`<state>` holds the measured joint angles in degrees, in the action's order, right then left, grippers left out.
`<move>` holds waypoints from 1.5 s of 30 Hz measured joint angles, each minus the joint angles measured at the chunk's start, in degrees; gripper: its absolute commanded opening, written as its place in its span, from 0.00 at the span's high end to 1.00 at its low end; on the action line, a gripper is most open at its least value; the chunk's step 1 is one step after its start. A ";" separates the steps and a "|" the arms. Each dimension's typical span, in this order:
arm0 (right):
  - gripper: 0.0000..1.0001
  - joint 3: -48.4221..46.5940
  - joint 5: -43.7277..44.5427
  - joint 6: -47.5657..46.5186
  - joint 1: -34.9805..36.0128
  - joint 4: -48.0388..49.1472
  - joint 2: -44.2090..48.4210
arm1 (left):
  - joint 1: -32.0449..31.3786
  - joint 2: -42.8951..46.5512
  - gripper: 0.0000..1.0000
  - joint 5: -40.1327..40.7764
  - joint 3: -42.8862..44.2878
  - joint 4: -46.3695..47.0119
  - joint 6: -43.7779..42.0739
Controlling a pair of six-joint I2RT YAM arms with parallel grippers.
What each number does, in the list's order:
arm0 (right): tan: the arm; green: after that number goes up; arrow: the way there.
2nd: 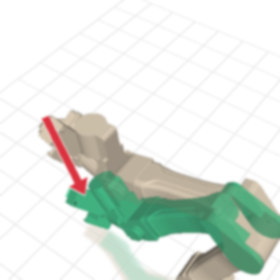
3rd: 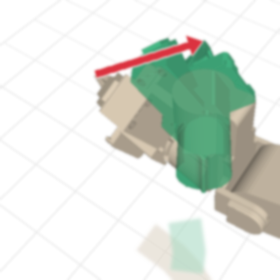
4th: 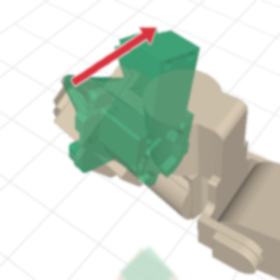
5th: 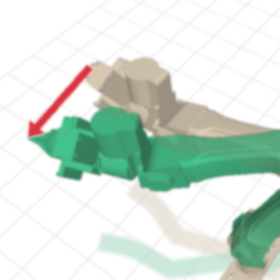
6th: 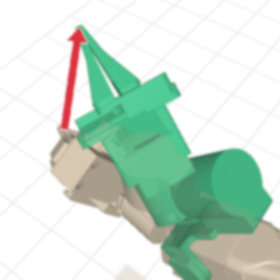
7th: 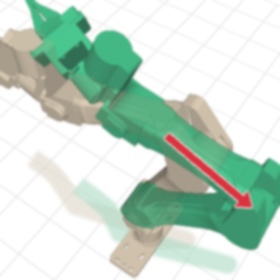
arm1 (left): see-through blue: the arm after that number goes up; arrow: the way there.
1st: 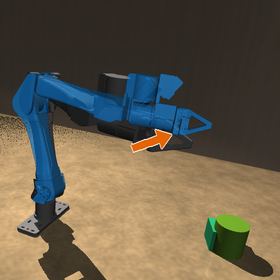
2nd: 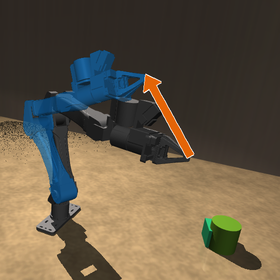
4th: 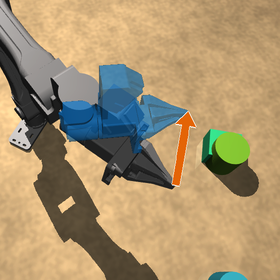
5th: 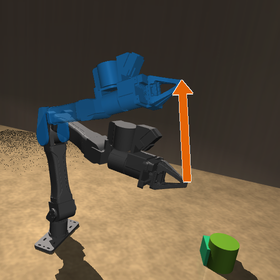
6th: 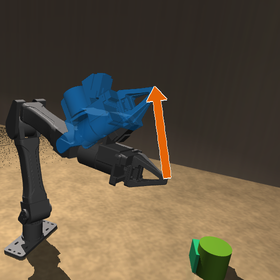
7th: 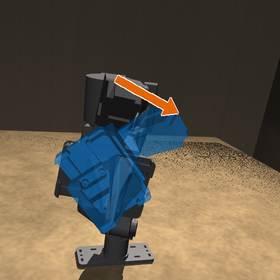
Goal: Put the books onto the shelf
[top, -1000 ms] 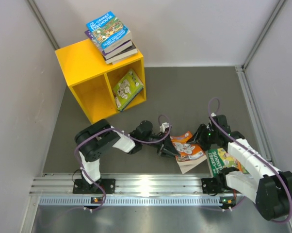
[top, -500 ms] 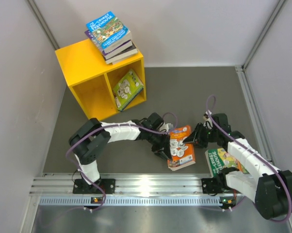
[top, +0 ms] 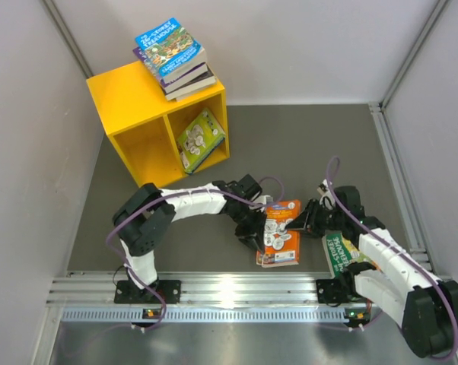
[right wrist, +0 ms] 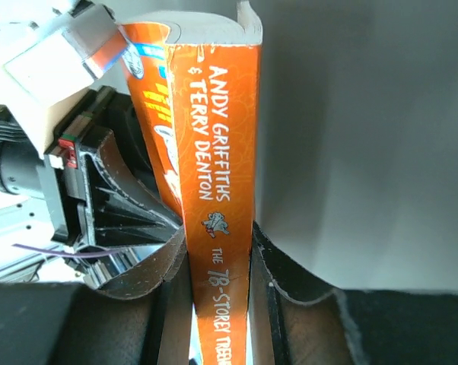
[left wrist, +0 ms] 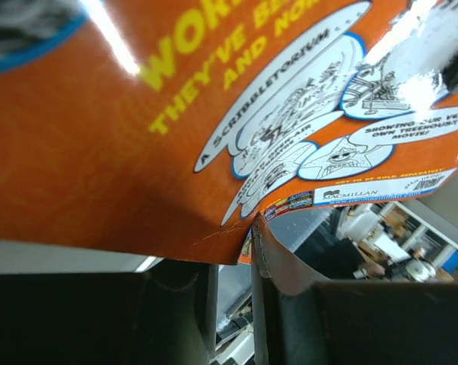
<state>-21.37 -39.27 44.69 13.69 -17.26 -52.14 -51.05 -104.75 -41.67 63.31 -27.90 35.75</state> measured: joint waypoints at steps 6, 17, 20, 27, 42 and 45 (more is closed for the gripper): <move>1.00 -7.72 -0.17 0.52 0.07 -3.58 0.26 | -0.31 4.50 0.08 15.63 10.34 -14.45 -3.43; 1.00 -29.38 11.30 12.41 7.02 -0.11 -3.80 | 1.11 29.14 0.01 53.46 32.24 -34.67 -2.58; 1.00 -35.43 16.39 15.32 13.22 3.41 -10.36 | 1.36 34.38 0.01 60.78 35.43 -39.58 -1.46; 1.00 -54.07 26.43 16.48 24.76 6.64 -30.80 | 1.51 46.86 0.01 71.41 33.83 -45.97 2.49; 1.00 -80.87 48.22 10.27 32.04 0.79 -53.18 | 1.53 60.59 0.01 79.28 33.55 -49.37 5.88; 1.00 -84.39 55.74 7.78 34.51 -0.92 -55.28 | 1.53 60.74 0.01 79.49 35.15 -49.37 5.88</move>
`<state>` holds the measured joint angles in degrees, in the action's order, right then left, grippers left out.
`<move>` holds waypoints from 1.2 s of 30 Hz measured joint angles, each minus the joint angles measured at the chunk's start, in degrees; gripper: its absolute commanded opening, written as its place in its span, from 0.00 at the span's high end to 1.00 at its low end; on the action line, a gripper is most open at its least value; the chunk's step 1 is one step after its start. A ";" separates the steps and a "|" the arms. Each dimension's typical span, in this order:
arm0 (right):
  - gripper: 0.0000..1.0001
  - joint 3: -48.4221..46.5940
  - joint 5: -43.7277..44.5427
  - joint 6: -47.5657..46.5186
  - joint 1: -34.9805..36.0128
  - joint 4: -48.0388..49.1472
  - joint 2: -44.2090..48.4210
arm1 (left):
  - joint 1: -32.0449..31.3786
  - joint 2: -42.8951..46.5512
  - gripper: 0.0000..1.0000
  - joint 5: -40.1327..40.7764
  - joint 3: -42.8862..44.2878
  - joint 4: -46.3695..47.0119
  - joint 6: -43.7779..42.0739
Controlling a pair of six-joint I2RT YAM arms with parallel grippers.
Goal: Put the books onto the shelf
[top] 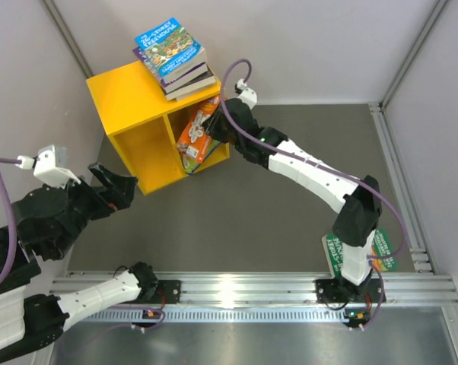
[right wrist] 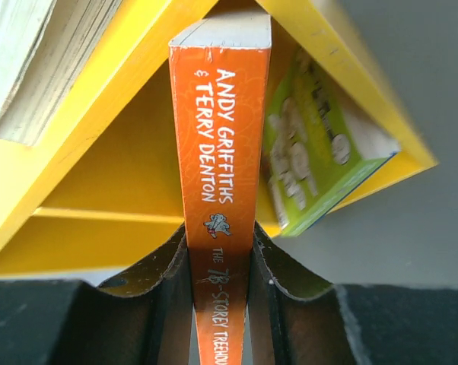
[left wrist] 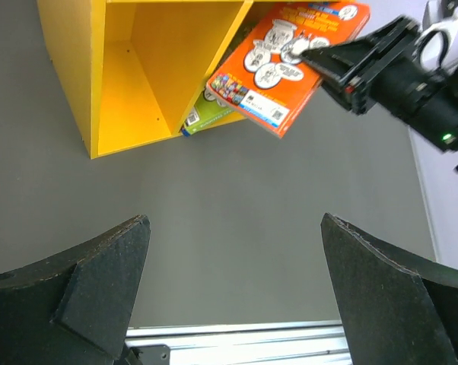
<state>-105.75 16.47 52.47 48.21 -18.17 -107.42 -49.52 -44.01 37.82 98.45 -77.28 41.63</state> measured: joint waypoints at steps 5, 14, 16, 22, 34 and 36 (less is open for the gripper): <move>1.00 -2.27 13.60 -5.18 4.26 -0.81 -2.25 | -0.02 0.37 0.01 0.20 0.85 -0.02 -0.20; 1.00 -3.56 28.15 -9.57 7.65 4.92 -6.84 | -0.02 0.17 0.01 -0.07 0.85 -0.02 -2.01; 1.00 -5.22 30.29 -9.92 7.67 6.58 -9.42 | -0.02 0.13 0.01 -0.37 0.85 -0.02 -2.27; 1.00 -9.81 35.82 -11.85 7.65 14.19 -17.33 | -0.02 0.11 0.01 -1.77 0.04 -0.02 -2.51; 1.00 -5.07 40.28 -7.45 7.65 23.52 -20.79 | -0.02 -0.57 0.01 -2.21 -0.74 -0.33 -2.80; 1.00 -2.93 39.30 -5.75 7.67 23.15 -20.81 | -0.02 -0.63 0.01 -2.08 -0.74 -0.35 -2.78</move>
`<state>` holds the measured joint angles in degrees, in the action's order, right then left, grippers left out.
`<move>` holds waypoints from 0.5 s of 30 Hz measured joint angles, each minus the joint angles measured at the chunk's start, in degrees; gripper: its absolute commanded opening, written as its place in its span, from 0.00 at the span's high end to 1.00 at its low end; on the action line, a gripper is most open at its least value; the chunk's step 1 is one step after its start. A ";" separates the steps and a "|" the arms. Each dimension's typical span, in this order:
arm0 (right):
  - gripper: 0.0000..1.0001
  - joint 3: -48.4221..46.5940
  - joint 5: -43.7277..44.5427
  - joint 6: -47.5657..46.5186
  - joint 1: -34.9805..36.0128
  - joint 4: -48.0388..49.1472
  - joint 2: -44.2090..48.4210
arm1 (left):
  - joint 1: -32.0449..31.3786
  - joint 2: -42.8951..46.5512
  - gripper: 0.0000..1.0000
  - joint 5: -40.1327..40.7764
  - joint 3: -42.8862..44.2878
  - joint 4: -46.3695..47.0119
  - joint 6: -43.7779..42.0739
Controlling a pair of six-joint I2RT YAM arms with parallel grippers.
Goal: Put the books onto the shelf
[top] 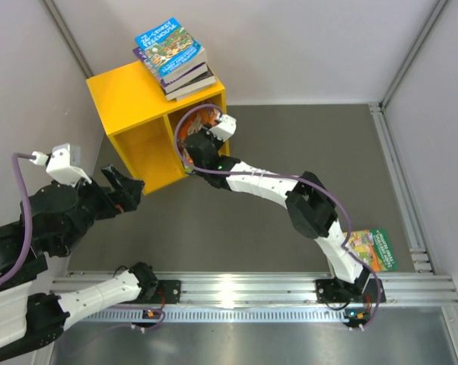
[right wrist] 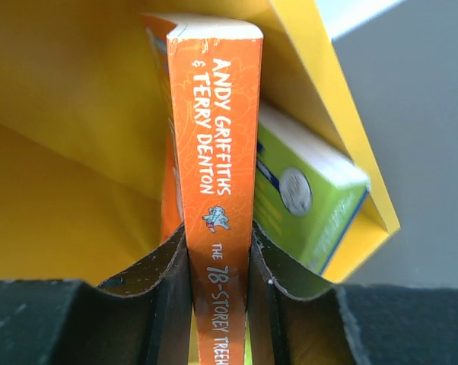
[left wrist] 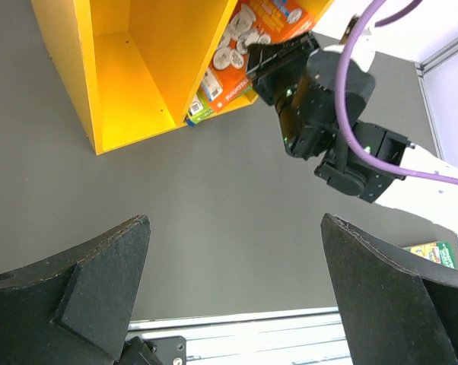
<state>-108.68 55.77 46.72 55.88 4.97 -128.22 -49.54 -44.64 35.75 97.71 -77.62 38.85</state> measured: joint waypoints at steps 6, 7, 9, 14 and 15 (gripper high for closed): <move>1.00 -0.17 -1.33 3.82 0.15 -0.94 -1.79 | 0.00 0.00 0.01 0.83 0.00 0.00 0.00; 1.00 -1.01 -1.36 4.35 0.15 -1.20 -2.58 | 0.00 0.00 0.01 0.94 0.00 0.00 0.00; 1.00 -1.97 -1.14 5.09 0.15 -1.60 -3.69 | 0.00 0.00 0.01 1.16 0.00 0.00 0.04; 0.90 -6.25 0.11 4.24 0.15 -2.54 -6.51 | 0.00 0.15 0.01 1.44 -0.42 0.04 1.05; 0.76 -6.62 0.24 3.91 0.15 -2.54 -6.82 | 0.00 0.31 0.01 1.49 -0.83 0.02 1.40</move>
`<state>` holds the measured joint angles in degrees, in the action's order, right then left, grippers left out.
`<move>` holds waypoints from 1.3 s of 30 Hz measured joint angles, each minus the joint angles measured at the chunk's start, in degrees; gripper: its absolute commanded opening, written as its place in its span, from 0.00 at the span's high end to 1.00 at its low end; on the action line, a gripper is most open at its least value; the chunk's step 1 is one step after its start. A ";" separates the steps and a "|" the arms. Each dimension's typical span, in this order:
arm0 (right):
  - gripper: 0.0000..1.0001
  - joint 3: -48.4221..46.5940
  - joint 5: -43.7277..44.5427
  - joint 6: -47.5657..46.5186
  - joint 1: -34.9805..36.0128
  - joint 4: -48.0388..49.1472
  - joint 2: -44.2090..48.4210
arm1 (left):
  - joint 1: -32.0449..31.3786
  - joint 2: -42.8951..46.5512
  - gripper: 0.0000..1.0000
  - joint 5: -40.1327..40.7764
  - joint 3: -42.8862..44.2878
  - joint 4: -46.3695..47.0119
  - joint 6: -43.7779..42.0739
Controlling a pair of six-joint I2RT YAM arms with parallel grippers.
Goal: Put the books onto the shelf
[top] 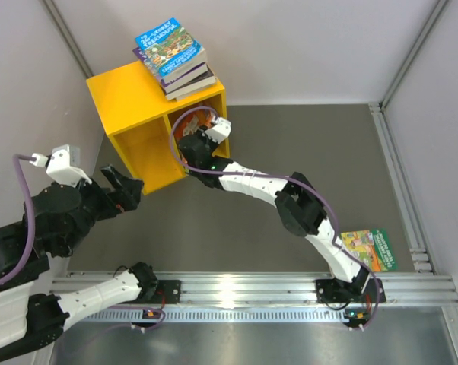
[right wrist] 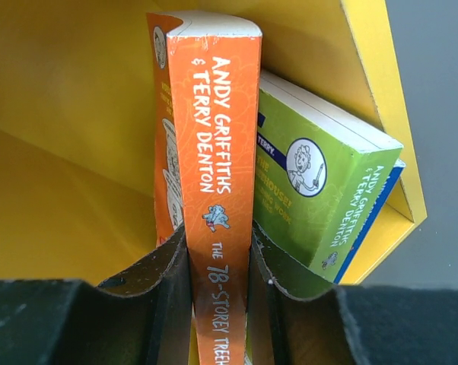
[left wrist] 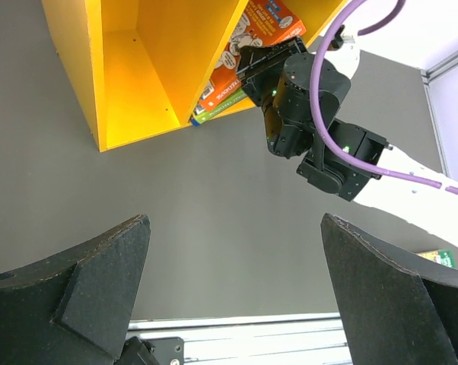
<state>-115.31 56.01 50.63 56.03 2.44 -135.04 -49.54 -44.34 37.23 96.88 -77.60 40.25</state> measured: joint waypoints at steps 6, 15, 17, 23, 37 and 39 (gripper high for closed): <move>0.45 0.61 -0.15 -0.07 -0.04 0.74 -0.24 | 0.00 0.66 0.01 0.68 -0.92 -0.09 1.07; 0.18 10.51 -7.28 0.63 0.11 4.72 6.84 | 0.00 0.96 0.01 2.40 -0.96 -0.07 1.68; 0.16 12.24 -8.52 0.39 0.11 4.33 8.59 | 0.00 1.20 0.01 2.80 -1.07 -0.07 1.75; 0.15 17.59 -11.39 -0.98 -0.09 -2.05 14.36 | 0.00 1.95 0.01 3.21 -1.84 -0.07 1.97; 0.03 40.83 -20.68 -8.13 -16.24 -29.46 56.65 | 0.00 -3.74 0.01 -4.37 -10.51 8.17 -1.01; 0.03 46.01 -24.70 -7.30 -28.11 -33.79 63.87 | 0.00 -6.36 0.01 -7.26 -13.14 12.07 -1.44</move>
<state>-69.30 31.31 43.33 27.92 -31.35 -71.18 -49.54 -50.70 29.98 83.74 -65.54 38.81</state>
